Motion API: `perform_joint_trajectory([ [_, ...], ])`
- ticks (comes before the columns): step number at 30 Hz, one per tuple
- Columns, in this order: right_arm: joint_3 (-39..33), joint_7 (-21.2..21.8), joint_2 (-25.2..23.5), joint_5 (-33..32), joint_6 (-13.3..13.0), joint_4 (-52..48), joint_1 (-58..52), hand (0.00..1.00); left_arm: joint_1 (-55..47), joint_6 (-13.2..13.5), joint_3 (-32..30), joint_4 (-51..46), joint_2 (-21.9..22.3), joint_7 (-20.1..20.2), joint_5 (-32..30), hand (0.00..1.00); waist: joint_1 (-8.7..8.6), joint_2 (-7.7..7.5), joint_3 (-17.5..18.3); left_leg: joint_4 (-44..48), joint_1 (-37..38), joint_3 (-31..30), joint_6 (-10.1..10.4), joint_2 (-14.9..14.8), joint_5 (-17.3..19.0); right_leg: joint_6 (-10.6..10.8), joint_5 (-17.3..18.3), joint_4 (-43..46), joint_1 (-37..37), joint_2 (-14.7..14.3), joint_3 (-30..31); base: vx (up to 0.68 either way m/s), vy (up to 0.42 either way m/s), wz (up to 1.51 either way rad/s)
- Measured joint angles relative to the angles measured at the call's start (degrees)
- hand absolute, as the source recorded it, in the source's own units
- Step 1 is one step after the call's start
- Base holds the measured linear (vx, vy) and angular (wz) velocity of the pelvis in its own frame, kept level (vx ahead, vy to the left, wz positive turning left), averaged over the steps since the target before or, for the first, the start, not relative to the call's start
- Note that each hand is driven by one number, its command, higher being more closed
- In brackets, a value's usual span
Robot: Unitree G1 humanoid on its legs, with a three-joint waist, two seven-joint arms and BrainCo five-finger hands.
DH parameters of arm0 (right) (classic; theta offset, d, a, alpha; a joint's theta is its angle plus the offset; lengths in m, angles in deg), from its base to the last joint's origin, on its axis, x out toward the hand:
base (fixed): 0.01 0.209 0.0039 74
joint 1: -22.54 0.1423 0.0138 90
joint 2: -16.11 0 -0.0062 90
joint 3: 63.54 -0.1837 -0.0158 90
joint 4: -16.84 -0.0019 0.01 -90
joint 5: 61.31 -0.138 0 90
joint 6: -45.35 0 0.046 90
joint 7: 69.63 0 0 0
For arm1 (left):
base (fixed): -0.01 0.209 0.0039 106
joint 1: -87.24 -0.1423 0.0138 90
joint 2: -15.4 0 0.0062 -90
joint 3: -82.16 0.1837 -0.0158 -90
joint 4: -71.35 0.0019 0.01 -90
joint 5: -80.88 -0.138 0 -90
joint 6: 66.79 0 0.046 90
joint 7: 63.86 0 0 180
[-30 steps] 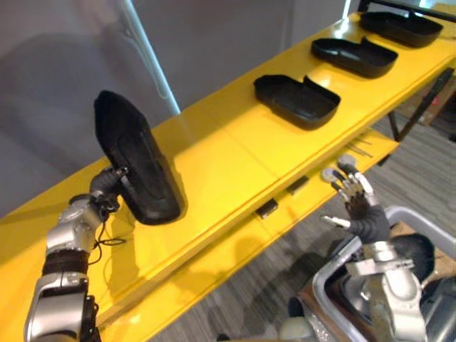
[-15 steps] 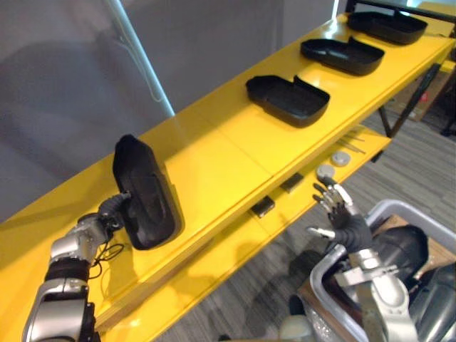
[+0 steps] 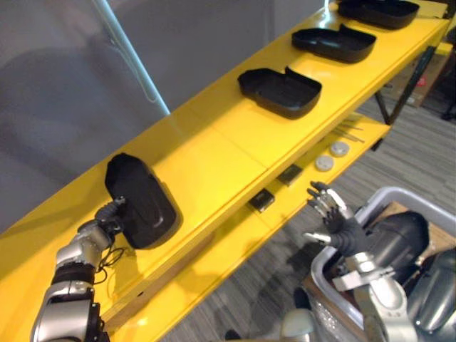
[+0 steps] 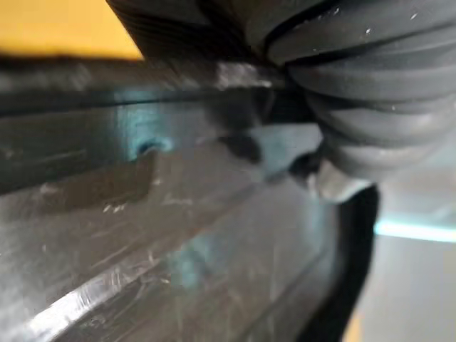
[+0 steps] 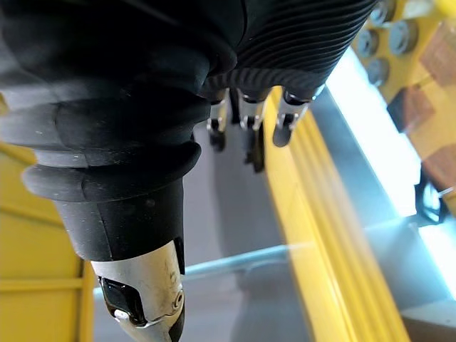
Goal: Walk over and take plastic housings, then place them on the shelf
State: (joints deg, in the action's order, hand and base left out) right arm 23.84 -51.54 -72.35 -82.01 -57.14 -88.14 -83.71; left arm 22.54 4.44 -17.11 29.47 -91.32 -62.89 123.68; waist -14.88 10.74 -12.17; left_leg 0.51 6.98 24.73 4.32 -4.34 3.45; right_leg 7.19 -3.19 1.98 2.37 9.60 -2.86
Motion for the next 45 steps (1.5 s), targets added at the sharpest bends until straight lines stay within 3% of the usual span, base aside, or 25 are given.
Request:
perform_joint_trajectory([
  [5, 0.64, 0.69, 0.15, -0.84, -0.01, -0.62, -0.79, 0.0, 0.04, 0.06, -3.78, 1.13, 1.0, -4.92, 2.02, 0.0, -0.48, 0.19, -0.07, 0.06, 0.0, 0.96, 0.06, 0.11, 0.0, 0.17, 1.34, 3.74, 2.34, 0.07, 1.38, -0.02, -0.002, -0.1],
  [11, 1.97, 0.71, 0.14, -1.0, -0.04, -0.8, -1.43, 0.0, 0.13, 1.78, -6.3, 2.83, 1.89, -9.49, 2.34, 0.0, -1.58, 0.22, -0.08, 0.05, 0.1, 0.89, 0.33, 0.24, -0.17, 0.05, 3.26, 7.4, 3.94, 0.36, 1.5, 0.0, -0.003, 0.01],
  [19, 3.42, 0.52, 0.13, -1.01, -0.05, -0.8, -1.55, 0.0, 0.58, 3.91, -8.78, 2.89, 1.95, -16.09, 0.96, 0.0, -1.67, 0.24, -0.07, 0.02, 0.1, 0.82, 0.46, 0.46, -0.25, 0.07, 4.48, 9.42, 5.06, 0.65, 1.62, 0.0, 0.0, 0.0],
  [24, 5.13, 0.08, 0.11, -1.01, -0.12, -0.8, -1.58, 0.0, 3.6, 4.0, -13.54, 4.17, 1.93, -22.32, -5.01, 0.0, -1.68, 0.27, -0.04, 0.02, 0.1, 0.71, 0.44, 0.96, -0.27, 0.26, 4.37, 9.68, 5.01, 1.18, 1.58, 0.0, 0.0, 0.0],
  [29, 6.85, -0.86, 0.06, -1.02, -0.17, -0.79, -1.86, 0.0, 5.56, 4.04, -15.15, 4.84, 1.67, -24.78, -10.99, 0.0, -1.67, 0.26, -0.04, 0.01, 0.07, 0.25, 0.44, 1.07, -0.26, 0.34, 4.3, 8.74, 4.49, 1.3, 1.33, 0.0, -0.002, 0.02],
  [33, 6.84, -0.95, 0.02, -1.09, -0.16, -0.74, -2.09, 0.0, 8.32, 4.97, -14.86, 5.04, -0.22, -24.98, -14.87, 0.0, -1.62, 0.22, -0.02, 0.01, 0.02, -0.49, 0.42, 1.03, -0.27, 0.63, 4.05, 8.16, 3.85, 1.29, 1.05, 0.0, -0.008, 0.09],
  [37, 6.65, -1.59, -0.15, -1.18, -0.16, -0.4, -1.29, 0.0, 12.74, 6.43, -10.18, 4.54, -5.22, -21.04, -16.91, 0.0, -1.5, 0.07, 0.12, -0.1, -0.07, -1.03, 0.38, 0.88, -0.29, 0.75, 2.02, 4.8, 1.67, 1.21, -0.33, 0.03, 0.003, 0.06],
  [39, 6.6, -1.93, -0.22, -1.17, -0.17, -0.36, -0.87, 0.0, 13.02, 6.5, -7.78, 2.38, -5.55, -19.12, -16.82, 0.0, -1.31, -0.14, 0.5, -0.13, -0.18, -2.09, 0.36, 0.9, -0.29, 0.92, 1.19, 3.04, 0.53, 1.18, -0.77, 0.03, 0.007, 0.17],
  [45, 6.58, -2.38, -0.48, -1.04, -0.18, 0.2, 0.4, 0.0, 10.72, 8.5, -2.96, -3.77, -5.45, -12.54, -14.66, 0.0, 1.22, -2.61, 2.05, -0.19, -0.08, -4.03, 0.35, 0.75, -0.29, 0.84, -1.22, -2.89, -3.49, 0.75, -3.45, 0.01, -0.013, 0.15],
])
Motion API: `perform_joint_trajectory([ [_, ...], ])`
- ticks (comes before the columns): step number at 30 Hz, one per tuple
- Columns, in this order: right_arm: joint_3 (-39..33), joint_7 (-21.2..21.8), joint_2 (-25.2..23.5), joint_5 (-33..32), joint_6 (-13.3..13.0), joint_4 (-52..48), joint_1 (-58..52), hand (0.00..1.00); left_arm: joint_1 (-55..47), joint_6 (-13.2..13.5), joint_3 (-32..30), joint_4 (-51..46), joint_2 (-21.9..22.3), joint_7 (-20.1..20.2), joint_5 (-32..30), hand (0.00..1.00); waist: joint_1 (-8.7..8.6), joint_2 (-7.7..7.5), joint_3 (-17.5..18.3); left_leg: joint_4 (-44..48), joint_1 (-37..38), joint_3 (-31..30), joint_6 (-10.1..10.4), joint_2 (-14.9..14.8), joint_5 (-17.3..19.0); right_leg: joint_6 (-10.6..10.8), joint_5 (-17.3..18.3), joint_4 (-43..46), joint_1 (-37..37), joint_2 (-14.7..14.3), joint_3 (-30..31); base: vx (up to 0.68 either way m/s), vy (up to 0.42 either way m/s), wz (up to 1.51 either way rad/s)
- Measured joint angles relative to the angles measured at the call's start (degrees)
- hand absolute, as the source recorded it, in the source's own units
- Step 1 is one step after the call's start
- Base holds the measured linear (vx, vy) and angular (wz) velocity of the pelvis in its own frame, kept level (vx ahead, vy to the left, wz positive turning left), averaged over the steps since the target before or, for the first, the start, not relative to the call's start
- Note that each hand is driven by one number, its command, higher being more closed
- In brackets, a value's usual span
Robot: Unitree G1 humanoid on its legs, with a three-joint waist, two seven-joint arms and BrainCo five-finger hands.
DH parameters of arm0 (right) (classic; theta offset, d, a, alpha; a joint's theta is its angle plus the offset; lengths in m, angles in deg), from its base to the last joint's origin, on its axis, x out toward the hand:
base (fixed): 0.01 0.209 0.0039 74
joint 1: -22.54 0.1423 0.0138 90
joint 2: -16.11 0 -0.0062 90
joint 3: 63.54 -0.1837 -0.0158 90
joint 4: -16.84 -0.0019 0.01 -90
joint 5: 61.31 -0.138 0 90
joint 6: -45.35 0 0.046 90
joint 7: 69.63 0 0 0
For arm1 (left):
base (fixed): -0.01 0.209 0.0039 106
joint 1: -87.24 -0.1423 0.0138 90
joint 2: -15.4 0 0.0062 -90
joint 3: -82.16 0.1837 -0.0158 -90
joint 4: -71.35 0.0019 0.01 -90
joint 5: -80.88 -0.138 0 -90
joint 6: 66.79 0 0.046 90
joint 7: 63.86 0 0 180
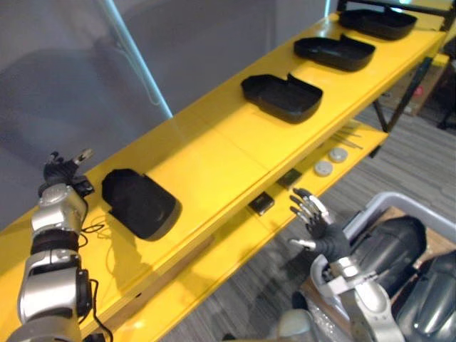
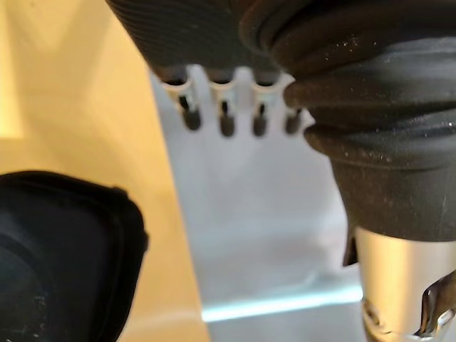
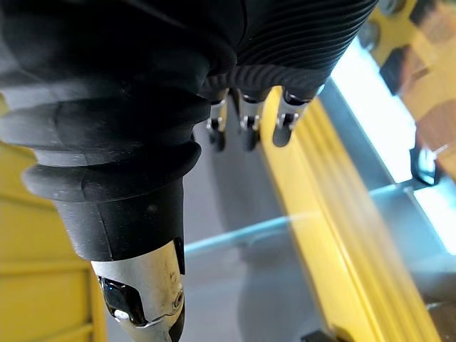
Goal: Walk over and take plastic housings, then place them on the shelf
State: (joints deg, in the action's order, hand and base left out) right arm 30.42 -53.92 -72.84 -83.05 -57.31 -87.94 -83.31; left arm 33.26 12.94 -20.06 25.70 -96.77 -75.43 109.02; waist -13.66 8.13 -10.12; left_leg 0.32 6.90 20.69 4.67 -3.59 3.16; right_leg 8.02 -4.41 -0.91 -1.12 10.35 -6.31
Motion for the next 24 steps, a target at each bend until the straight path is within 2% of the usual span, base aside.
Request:
perform_joint_trajectory([
  [1, 0.0, -0.68, -0.11, 0.0, -0.01, 0.47, 0.48, 0.0, -1.0, 0.67, -0.02, -1.66, -0.02, 1.26, 0.78, 0.0, 0.66, -0.43, 0.41, -0.06, -0.02, -0.03, 0.0, -0.02, 0.0, -0.05, -0.33, -0.71, -0.31, -0.07, -0.07, 0.0, -0.038, 0.13],
  [4, -0.85, -2.46, -1.34, 0.03, -0.12, 1.58, 0.89, 0.0, -7.02, 3.78, -0.51, -14.93, -0.01, 4.66, 1.42, 0.0, 2.09, -1.54, 1.22, -0.46, 0.04, -1.74, -0.14, 0.04, -0.1, 0.01, -0.77, -2.07, -1.93, -0.18, -1.85, 0.0, -0.031, 0.25],
  [7, -1.46, -5.07, -1.95, 0.09, -0.27, 2.6, 0.83, 0.0, -14.89, 8.88, -1.83, -30.8, 1.18, 5.51, 3.44, 0.0, 3.9, -1.78, 3.05, -1.17, 0.12, -3.14, -0.32, 0.2, -0.28, 0.03, -0.78, -2.95, -3.07, -0.06, -3.95, 0.02, -0.019, 0.27],
  [8, -1.68, -6.12, -2.46, 0.11, -0.9, 2.89, 0.84, 0.0, -19.14, 11.66, -4.22, -38.6, 3.91, 5.41, 3.53, 0.0, 4.94, -1.61, 4.12, -1.66, 0.15, -3.7, -0.5, 0.35, -0.43, 0.03, -0.78, -3.31, -3.46, 0.01, -4.66, 0.03, -0.008, 0.2],
  [9, -1.73, -6.29, -2.59, 0.12, -1.02, 2.93, 0.84, 0.0, -19.96, 12.12, -4.74, -40.13, 4.67, 5.42, 3.55, 0.0, 5.07, -1.59, 4.29, -1.77, 0.22, -3.94, -0.5, 0.39, -0.48, 0.03, -0.78, -3.42, -3.69, 0.02, -4.83, 0.03, -0.01, 0.31],
  [11, -1.73, -7.98, -3.3, 0.24, -1.51, 2.95, 0.99, 0.0, -25.87, 16.25, -5.86, -48.76, 10.33, 3.98, 2.74, 0.0, 6.36, -1.61, 4.63, -1.97, 1.1, -5.61, -0.53, 0.45, -0.53, 0.02, -0.76, -3.63, -5.63, 0.08, -6.82, 0.01, -0.007, 0.32],
  [12, -1.72, -8.28, -3.38, 0.26, -1.74, 2.99, 0.98, 0.0, -27.3, 16.79, -5.88, -50.43, 11.8, 3.65, 2.74, 0.0, 6.78, -1.71, 4.75, -1.95, 1.21, -5.85, -0.53, 0.45, -0.53, -0.01, -0.73, -3.63, -5.98, 0.1, -7.24, -0.03, -0.005, 0.25],
  [14, -1.64, -9.5, -4.07, 0.65, -2.33, 3.76, 1.75, 0.0, -32.69, 20.18, -6.06, -55.28, 17.25, 1.8, 0.15, 0.0, 8.7, -2.65, 5.39, -2.08, 0.98, -6.55, -0.59, 0.68, -0.81, -0.13, -0.38, -3.64, -6.17, 0.31, -8.08, -0.04, -0.003, 0.17],
  [18, -1.27, -10.95, -5.64, 0.78, -2.32, 4.79, 3.14, 0.0, -36.23, 22.8, -6.23, -60.3, 21.77, -0.06, -2.24, 0.0, 10.08, -4.67, 6.14, -4.55, 0.99, -9.41, -0.62, 1.12, -2.83, -0.3, 0.37, -3.65, -6.86, 0.49, -11.17, -0.07, -0.023, 0.39],
  [20, -0.44, -11.57, -6.24, 2.18, -2.24, 5.04, 4.95, 0.0, -37.75, 23.85, -6.22, -64.63, 23.6, -0.48, -3.9, 0.0, 11.35, -5.78, 6.18, -4.88, 0.62, -10.64, -0.63, 1.28, -3.43, -0.49, 0.56, -3.65, -6.96, 0.66, -12.54, -0.05, -0.01, 0.22],
  [24, 1.85, -12.21, -6.7, 2.39, -2.16, 5.8, 6.48, 0.0, -38.63, 24.72, -6.24, -67.06, 24.95, -1.31, -6.9, 0.0, 11.96, -6.72, 6.49, -4.9, -0.3, -12.15, -0.65, 1.34, -4.03, -0.52, 0.57, -3.59, -7.0, 0.67, -14.08, -0.02, -0.007, 0.22],
])
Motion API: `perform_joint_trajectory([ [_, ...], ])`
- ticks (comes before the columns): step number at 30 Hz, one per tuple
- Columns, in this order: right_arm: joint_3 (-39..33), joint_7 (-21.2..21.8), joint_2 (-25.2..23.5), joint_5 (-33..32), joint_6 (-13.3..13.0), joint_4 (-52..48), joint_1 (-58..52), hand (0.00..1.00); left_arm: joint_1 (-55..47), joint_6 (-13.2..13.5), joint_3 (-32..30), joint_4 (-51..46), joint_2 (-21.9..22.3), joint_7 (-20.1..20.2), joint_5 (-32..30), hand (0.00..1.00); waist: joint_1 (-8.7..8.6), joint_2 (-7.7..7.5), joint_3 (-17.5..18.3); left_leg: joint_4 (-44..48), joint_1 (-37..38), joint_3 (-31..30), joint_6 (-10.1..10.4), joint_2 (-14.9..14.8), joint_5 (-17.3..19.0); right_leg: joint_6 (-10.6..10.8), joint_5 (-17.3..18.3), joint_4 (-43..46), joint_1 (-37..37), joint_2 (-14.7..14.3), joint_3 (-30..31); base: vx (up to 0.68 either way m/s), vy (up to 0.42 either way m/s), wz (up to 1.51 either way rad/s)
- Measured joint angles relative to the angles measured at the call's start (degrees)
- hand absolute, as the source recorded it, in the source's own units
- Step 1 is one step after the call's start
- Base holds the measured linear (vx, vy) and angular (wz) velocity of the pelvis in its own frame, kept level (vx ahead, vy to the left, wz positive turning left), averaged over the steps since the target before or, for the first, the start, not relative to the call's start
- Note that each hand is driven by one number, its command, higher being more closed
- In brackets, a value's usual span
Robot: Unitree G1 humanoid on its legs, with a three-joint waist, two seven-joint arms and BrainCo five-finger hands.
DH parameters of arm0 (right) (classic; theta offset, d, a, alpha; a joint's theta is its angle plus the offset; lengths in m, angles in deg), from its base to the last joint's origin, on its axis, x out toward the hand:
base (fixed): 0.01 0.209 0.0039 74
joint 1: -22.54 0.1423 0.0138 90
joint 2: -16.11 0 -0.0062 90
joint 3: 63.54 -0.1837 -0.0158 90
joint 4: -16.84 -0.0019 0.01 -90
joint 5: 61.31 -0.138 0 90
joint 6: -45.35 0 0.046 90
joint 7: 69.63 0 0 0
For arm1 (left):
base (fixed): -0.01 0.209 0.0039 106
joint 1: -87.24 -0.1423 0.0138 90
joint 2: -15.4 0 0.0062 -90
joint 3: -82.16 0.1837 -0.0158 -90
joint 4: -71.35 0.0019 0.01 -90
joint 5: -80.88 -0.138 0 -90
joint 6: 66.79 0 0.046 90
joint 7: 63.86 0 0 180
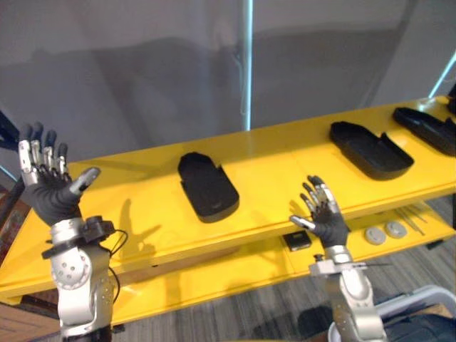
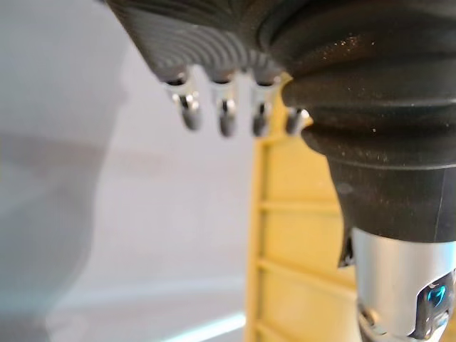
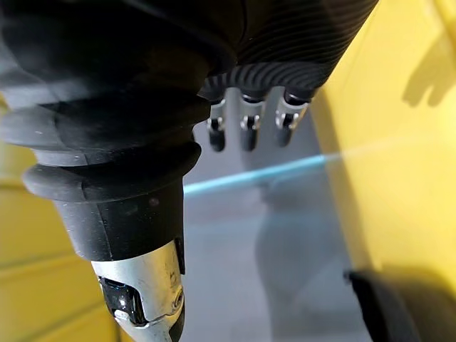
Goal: Walk over and take plastic housings, then place them on the shelf
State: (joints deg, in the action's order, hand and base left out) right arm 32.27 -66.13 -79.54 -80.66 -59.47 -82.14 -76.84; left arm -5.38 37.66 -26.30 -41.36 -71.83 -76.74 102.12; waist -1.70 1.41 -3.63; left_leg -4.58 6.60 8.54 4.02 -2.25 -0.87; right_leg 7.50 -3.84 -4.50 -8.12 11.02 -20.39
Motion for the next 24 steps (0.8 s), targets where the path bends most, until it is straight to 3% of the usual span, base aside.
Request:
perform_joint_trajectory([
  [2, 0.86, -1.44, -0.04, 1.19, 0.0, 1.13, 0.81, 0.0, -1.9, 0.31, 0.19, -1.2, 2.06, 0.12, 0.05, 0.0, 0.7, -0.01, 0.0, -0.04, 0.0, -0.02, 0.01, -0.06, 0.0, 0.0, 0.0, 0.13, 0.04, -0.05, -0.05, 0.0, 0.0, 0.02],
  [3, 0.43, -3.77, -2.24, 2.09, -0.16, 5.11, 3.22, 0.0, -6.5, 2.24, 1.26, -3.79, 7.1, 0.52, -3.24, 0.0, 0.94, -3.57, -0.86, -0.1, -0.56, -1.4, 0.13, -0.21, -0.08, 0.23, 0.87, 1.34, 0.07, -0.08, -1.45, 0.0, 0.0, 0.0],
  [12, -4.01, -3.43, -4.79, 1.3, -0.16, 4.91, 0.7, 0.0, -6.98, 1.37, 2.92, -3.76, 8.25, 0.64, -3.21, 0.0, 0.89, -3.97, -2.15, -0.09, -0.54, -1.35, 0.12, -0.17, -0.09, 0.2, 0.9, 1.82, 0.24, -0.01, -1.08, 0.0, 0.0, 0.0],
  [16, -7.36, -3.08, -6.29, -0.94, -0.13, 4.52, -2.49, 0.0, -6.76, -2.97, 6.02, -1.15, 9.59, 0.73, -3.22, 0.0, 0.71, -3.95, -3.99, -0.35, -1.27, -0.06, 0.06, -0.21, -0.01, -0.02, 1.21, 3.0, 2.14, 0.03, 0.61, -0.02, 0.007, -0.14],
  [21, -11.77, -1.63, -6.1, -2.5, 0.27, 2.7, -3.91, 0.0, 0.25, -10.65, 9.91, 8.51, 8.66, -0.15, -3.12, 0.0, -1.24, -3.39, -4.86, -0.3, -2.7, 0.41, 0.12, -0.42, -0.33, 0.03, 1.6, 4.29, 4.27, -0.13, 1.53, 0.01, -0.002, -0.06],
  [24, -13.34, -0.96, -4.95, -2.86, 1.06, 2.7, -2.64, 0.0, 3.76, -11.14, 9.96, 8.75, 5.7, -1.05, -2.49, 0.0, -2.26, -3.22, -4.97, -0.06, -2.38, 1.33, 0.29, -0.73, -0.22, -0.11, 1.64, 4.32, 4.36, -0.42, 2.13, 0.05, -0.008, -0.08],
])
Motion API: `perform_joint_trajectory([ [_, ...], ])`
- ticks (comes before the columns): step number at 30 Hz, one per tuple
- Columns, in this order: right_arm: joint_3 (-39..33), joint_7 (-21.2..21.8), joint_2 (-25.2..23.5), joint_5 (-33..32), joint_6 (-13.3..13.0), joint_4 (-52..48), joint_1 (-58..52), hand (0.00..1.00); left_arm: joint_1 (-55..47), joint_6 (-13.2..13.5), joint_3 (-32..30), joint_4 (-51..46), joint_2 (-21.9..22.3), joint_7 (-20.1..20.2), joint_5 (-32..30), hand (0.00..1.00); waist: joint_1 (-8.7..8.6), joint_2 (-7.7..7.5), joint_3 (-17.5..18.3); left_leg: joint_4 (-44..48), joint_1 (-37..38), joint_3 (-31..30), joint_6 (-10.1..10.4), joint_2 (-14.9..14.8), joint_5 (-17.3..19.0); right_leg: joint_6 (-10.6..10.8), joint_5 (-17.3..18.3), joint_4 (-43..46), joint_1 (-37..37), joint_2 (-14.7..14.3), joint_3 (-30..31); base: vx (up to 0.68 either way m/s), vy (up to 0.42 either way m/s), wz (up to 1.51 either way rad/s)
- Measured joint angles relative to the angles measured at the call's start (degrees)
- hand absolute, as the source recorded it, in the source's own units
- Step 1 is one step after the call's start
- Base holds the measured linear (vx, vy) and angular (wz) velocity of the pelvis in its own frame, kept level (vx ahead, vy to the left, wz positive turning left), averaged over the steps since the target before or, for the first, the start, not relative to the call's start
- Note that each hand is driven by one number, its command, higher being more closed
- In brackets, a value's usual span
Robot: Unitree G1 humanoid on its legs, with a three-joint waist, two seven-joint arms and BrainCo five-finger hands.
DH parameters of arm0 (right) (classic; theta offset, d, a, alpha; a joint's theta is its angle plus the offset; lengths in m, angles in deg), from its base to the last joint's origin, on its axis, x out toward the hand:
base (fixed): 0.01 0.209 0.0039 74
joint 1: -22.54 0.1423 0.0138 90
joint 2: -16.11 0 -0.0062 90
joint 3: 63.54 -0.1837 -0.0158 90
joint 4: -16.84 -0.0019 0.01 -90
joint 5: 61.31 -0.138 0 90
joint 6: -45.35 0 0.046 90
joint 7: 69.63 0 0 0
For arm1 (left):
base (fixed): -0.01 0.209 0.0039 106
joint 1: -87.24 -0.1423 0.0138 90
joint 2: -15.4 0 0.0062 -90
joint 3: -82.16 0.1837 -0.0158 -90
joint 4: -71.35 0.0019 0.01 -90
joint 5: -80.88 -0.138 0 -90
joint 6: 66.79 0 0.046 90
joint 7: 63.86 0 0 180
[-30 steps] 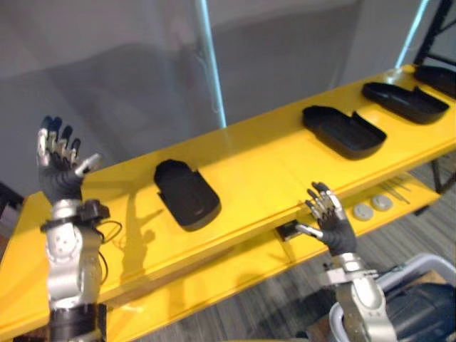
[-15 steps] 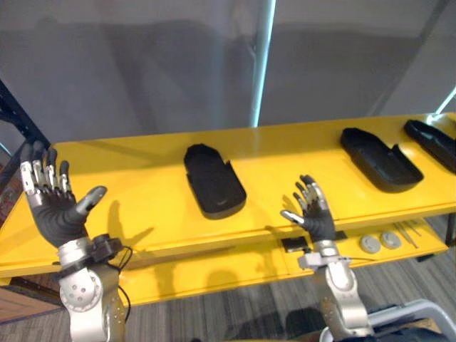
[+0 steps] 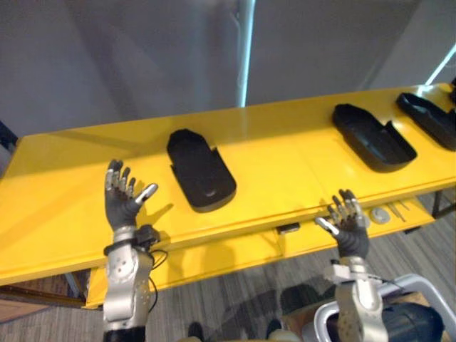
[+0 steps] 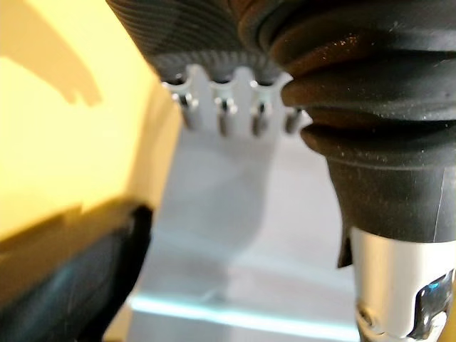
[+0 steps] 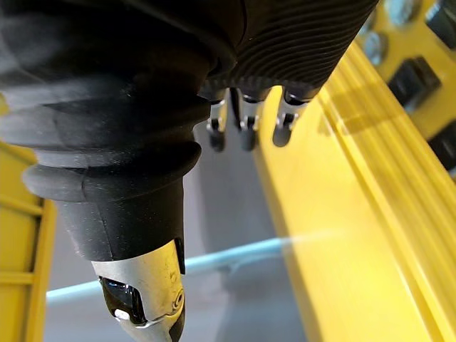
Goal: Walk over and take plastic housings, then place them on the shelf
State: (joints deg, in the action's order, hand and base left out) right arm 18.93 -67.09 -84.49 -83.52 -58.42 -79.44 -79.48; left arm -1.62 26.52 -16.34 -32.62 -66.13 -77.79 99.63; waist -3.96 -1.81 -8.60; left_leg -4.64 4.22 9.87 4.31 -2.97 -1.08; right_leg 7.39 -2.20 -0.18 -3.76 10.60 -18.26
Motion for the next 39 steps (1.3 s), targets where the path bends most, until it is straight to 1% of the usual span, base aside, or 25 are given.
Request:
perform_joint_trajectory([
  [1, -0.33, 0.09, 0.22, -0.03, 0.18, 0.0, 0.18, 0.0, 0.72, 0.0, -0.02, 0.0, -0.89, -0.42, 0.37, 0.0, 0.0, 0.14, -0.09, 0.0, 0.45, 0.19, 0.03, -0.02, 0.03, -0.01, 0.0, 0.01, 0.0, -0.03, 0.37, 0.05, 0.004, -0.19],
  [2, -0.99, 0.67, 0.85, -0.1, 0.34, -0.03, 0.72, 0.0, 2.09, -0.05, -0.86, 0.07, -2.5, -1.16, 1.19, 0.0, -0.07, 0.68, -0.44, 0.02, 0.91, 0.47, 0.13, -0.07, 0.23, -0.02, -0.01, 0.33, 0.0, -0.06, 1.44, 0.03, 0.008, -0.18],
  [4, -1.52, 1.63, 1.46, -0.12, 0.26, -0.47, 1.08, 0.0, 3.49, -0.05, -2.16, 1.14, -3.7, -1.61, 1.27, 0.0, -0.11, 1.3, -0.82, 0.02, 1.42, 1.55, 0.05, -0.13, 0.45, -0.02, 0.0, 0.58, 0.01, -0.04, 2.19, 0.0, 0.013, -0.23],
  [5, -1.91, 2.88, 1.8, -0.11, 0.21, -1.38, 1.16, 0.0, 4.19, -0.09, -3.49, 2.47, -4.15, -2.12, 1.56, 0.0, 0.01, 1.75, -1.1, 0.09, 1.72, 2.03, 0.05, -0.26, 0.81, -0.03, 0.01, 0.56, -0.1, -0.04, 3.1, -0.04, 0.009, -0.25],
  [6, -2.27, 3.54, 1.8, -0.11, -0.01, -2.28, 1.1, 0.0, 4.44, -0.1, -4.19, 3.13, -4.41, -2.41, 1.54, 0.0, -0.14, 2.07, -1.29, 0.53, 1.71, 2.1, 0.02, -0.29, 1.17, -0.08, 0.07, 0.57, -0.22, 0.0, 3.25, -0.05, 0.008, -0.28],
  [7, -2.9, 4.43, 1.97, -0.11, -0.83, -3.81, 1.03, 0.0, 4.72, -0.18, -5.04, 4.63, -5.31, -3.13, 1.52, 0.0, -0.34, 2.45, -1.55, 1.3, 1.69, 2.92, -0.03, -0.32, 1.9, -0.11, 0.13, 0.58, -0.22, 0.06, 3.92, -0.06, 0.012, -0.21],
  [8, -3.74, 5.65, 2.44, -0.24, -1.58, -4.93, 1.02, 0.0, 5.08, -0.23, -5.79, 6.36, -6.19, -3.67, 1.51, 0.0, -0.64, 2.68, -1.57, 1.52, 1.78, 3.33, -0.08, -0.35, 2.17, -0.07, 0.16, 0.55, -0.18, 0.05, 4.41, -0.04, 0.016, -0.18],
  [9, -4.16, 6.37, 2.86, -0.55, -1.7, -5.36, 1.05, 0.0, 5.59, -0.39, -6.43, 7.21, -6.41, -3.94, 1.51, 0.0, -1.0, 2.72, -1.56, 1.53, 1.75, 3.31, -0.1, -0.34, 2.18, -0.02, 0.24, 0.6, -0.18, 0.07, 4.4, -0.03, 0.016, -0.09],
  [11, -5.73, 8.79, 4.34, -1.27, -1.73, -6.74, 1.01, 0.0, 8.57, -1.74, -7.25, 12.56, -9.48, -5.62, 1.07, 0.0, -1.8, 2.74, -1.56, 1.54, 1.81, 3.42, -0.06, -0.41, 2.14, -0.02, 0.29, 0.61, -0.15, -0.04, 4.51, 0.0, 0.0, 0.0],
  [12, -5.94, 9.09, 4.66, -1.72, -1.76, -6.87, 1.02, 0.0, 9.49, -2.48, -7.25, 14.23, -10.43, -5.84, 0.99, 0.0, -2.0, 2.75, -1.57, 1.53, 1.82, 3.5, -0.05, -0.41, 2.13, -0.02, 0.29, 0.61, -0.11, -0.08, 4.57, 0.0, 0.008, -0.05],
  [14, -5.96, 10.53, 5.79, -1.81, -1.76, -6.88, 1.17, 0.0, 13.06, -4.76, -7.99, 21.3, -13.2, -6.4, 1.02, 0.0, -2.76, 2.79, -1.56, 1.46, 1.8, 4.32, 0.04, -0.38, 2.06, -0.03, 0.28, 0.81, 0.54, -0.24, 5.32, 0.01, 0.015, -0.14],
  [16, -6.02, 11.35, 6.07, -1.85, -1.72, -6.92, 1.28, 0.0, 14.96, -5.18, -8.71, 25.74, -14.34, -6.33, 1.24, 0.0, -3.13, 3.03, -1.69, 1.45, 1.82, 4.89, 0.06, -0.39, 2.06, -0.03, 0.26, 0.97, 0.98, -0.34, 5.98, 0.02, 0.014, -0.17],
  [18, -6.56, 11.69, 6.37, -2.28, -1.62, -6.96, 1.31, 0.0, 17.9, -6.27, -8.45, 30.48, -14.75, -5.62, 1.74, 0.0, -3.9, 3.55, -1.99, 1.29, 1.87, 5.0, 0.06, -0.35, 2.06, -0.04, 0.26, 1.07, 1.16, -0.34, 6.2, 0.01, 0.006, -0.03],
  [19, -6.65, 11.83, 6.41, -2.75, -1.62, -6.96, 1.37, 0.0, 18.58, -6.58, -8.29, 31.39, -14.75, -5.54, 1.82, 0.0, -4.09, 3.71, -2.08, 1.29, 1.87, 5.01, 0.06, -0.35, 2.06, -0.05, 0.27, 1.12, 1.2, -0.35, 6.3, 0.02, 0.012, -0.04],
  [22, -6.81, 12.42, 7.38, -3.0, -1.61, -6.98, 1.88, 0.0, 21.91, -7.61, -7.73, 36.74, -14.79, -4.98, 4.34, 0.0, -4.66, 4.54, -2.59, 1.28, 1.77, 5.38, 0.08, -0.41, 2.09, -0.17, 0.35, 1.59, 1.82, -0.44, 7.42, 0.0, 0.009, -0.07],
  [24, -6.86, 12.42, 8.53, -3.0, -1.6, -7.01, 1.99, 0.0, 23.48, -8.62, -5.61, 40.5, -15.6, -3.83, 6.57, 0.0, -5.03, 5.18, -3.06, 1.44, 1.75, 5.63, 0.14, -0.5, 2.18, -0.34, 0.61, 1.99, 2.15, -0.47, 7.93, -0.02, 0.002, -0.06],
  [25, -6.86, 12.43, 8.74, -3.0, -1.59, -7.01, 2.06, 0.0, 23.89, -8.74, -5.0, 41.54, -16.03, -3.4, 7.41, 0.0, -5.08, 5.3, -3.24, 1.57, 1.69, 5.78, 0.17, -0.54, 2.24, -0.33, 0.89, 2.48, 2.5, -0.48, 8.2, -0.04, -0.003, -0.12],
  [27, -6.86, 12.43, 9.63, -3.01, -1.46, -7.02, 2.27, 0.0, 25.72, -9.24, -3.83, 45.05, -17.41, -2.41, 10.43, 0.0, -5.5, 5.29, -4.76, 3.43, 1.36, 6.11, 0.33, -1.13, 3.15, -0.45, 2.24, 5.0, 3.45, -0.53, 9.17, -0.05, -0.013, -0.12],
  [28, -6.85, 12.43, 9.84, -3.02, -1.41, -7.02, 2.29, 0.0, 25.91, -9.23, -3.82, 45.49, -17.56, -2.22, 10.87, 0.0, -5.6, 5.32, -4.78, 3.59, 1.14, 6.17, 0.38, -1.3, 3.19, -0.53, 2.55, 5.58, 3.96, -0.57, 9.39, -0.04, -0.03, -0.04],
  [29, -6.85, 12.43, 10.17, -3.11, -1.4, -7.02, 2.41, 0.0, 26.45, -9.23, -3.47, 46.43, -18.33, -1.62, 12.59, 0.0, -6.05, 5.29, -5.06, 4.33, 0.4, 6.13, 0.48, -1.43, 3.3, -0.6, 3.06, 6.82, 4.93, -0.58, 9.51, -0.03, -0.034, -0.02],
  [31, -7.0, 12.4, 10.9, -4.04, -1.41, -7.03, 2.93, 0.0, 28.05, -9.23, -2.48, 46.98, -19.54, -1.08, 14.33, 0.0, -6.21, 5.3, -6.62, 5.27, -0.91, 6.24, 0.57, -1.63, 3.35, -0.99, 3.54, 8.98, 7.05, -0.8, 10.42, -0.04, -0.037, -0.05],
  [35, -6.76, 12.36, 11.18, -4.03, -1.41, -7.03, 3.92, 0.0, 30.35, -8.98, -1.35, 46.96, -19.47, -0.94, 15.2, 0.0, -6.34, 5.67, -8.55, 6.49, -2.27, 6.07, 0.57, -1.87, 3.36, -1.22, 3.7, 9.98, 8.07, -0.82, 10.48, -0.05, -0.02, 0.01],
  [37, -5.22, 12.05, 11.23, -4.02, -1.44, -7.08, 4.08, 0.0, 30.64, -8.12, -1.29, 46.79, -19.48, -0.96, 15.27, 0.0, -6.32, 5.51, -9.38, 6.71, -2.56, 5.98, 0.58, -2.01, 3.35, -1.38, 4.0, 10.72, 8.59, -0.87, 10.51, -0.05, -0.021, 0.02],
  [39, -4.35, 11.02, 11.24, -4.01, -1.5, -7.26, 4.1, 0.0, 31.48, -7.57, -0.61, 46.79, -19.52, -0.97, 16.95, 0.0, -6.29, 5.46, -10.05, 6.88, -2.99, 5.72, 0.58, -2.02, 3.36, -1.29, 4.2, 10.92, 8.78, -0.81, 10.46, -0.04, -0.014, 0.08],
])
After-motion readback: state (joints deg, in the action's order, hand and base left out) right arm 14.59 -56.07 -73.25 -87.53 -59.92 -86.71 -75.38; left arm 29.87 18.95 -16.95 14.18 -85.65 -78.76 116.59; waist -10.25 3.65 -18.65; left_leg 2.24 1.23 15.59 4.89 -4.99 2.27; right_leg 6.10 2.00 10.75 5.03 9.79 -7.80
